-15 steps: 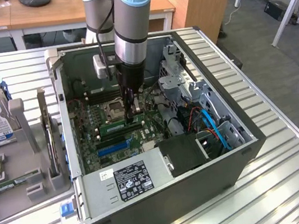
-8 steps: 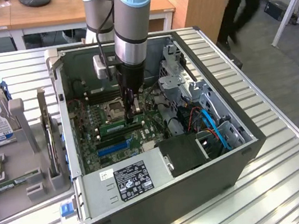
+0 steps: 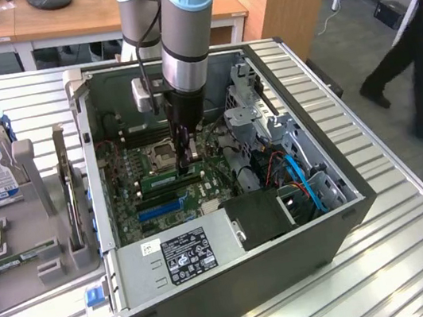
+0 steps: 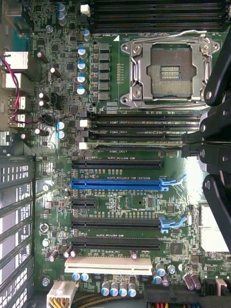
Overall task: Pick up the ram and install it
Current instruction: 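Insert the ram into the slot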
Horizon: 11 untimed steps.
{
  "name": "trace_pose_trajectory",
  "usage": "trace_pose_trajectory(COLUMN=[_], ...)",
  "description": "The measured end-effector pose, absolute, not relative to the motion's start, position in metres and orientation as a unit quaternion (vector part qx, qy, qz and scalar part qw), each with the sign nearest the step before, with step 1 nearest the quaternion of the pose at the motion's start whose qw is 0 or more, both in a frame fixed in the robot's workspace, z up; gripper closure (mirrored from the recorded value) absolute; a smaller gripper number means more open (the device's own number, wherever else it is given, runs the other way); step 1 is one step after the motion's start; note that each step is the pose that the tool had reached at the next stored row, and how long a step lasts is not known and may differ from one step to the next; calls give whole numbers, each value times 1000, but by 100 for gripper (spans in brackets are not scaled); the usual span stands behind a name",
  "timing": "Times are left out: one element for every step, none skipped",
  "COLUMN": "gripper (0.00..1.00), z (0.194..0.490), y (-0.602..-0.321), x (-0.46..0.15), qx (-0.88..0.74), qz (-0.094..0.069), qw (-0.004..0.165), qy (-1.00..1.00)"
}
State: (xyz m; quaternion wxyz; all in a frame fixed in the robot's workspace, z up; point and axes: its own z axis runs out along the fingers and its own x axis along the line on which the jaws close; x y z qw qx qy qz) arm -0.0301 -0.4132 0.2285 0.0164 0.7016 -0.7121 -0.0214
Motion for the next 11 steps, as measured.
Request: trace_pose_trajectory(gripper=[88, 88, 88, 88, 88, 88, 88, 88, 88, 88, 88], z=[228, 228, 228, 228, 228, 227, 227, 227, 227, 227, 227], y=[-413, -413, -413, -413, -413, -413, -413, -413, -413, -413, -413], x=[-30, -30, -30, -30, -30, -30, -30, -30, -30, -30, -30], qx=[702, 702, 702, 702, 702, 702, 702, 702, 702, 702, 702], qz=[-21, -21, -21, -21, -21, -21, -21, -21, -21, -21, -21], qw=[16, 16, 16, 16, 16, 16, 16, 16, 16, 16, 16], qy=[-712, -712, -712, -712, -712, -712, -712, -712, -712, -712, -712])
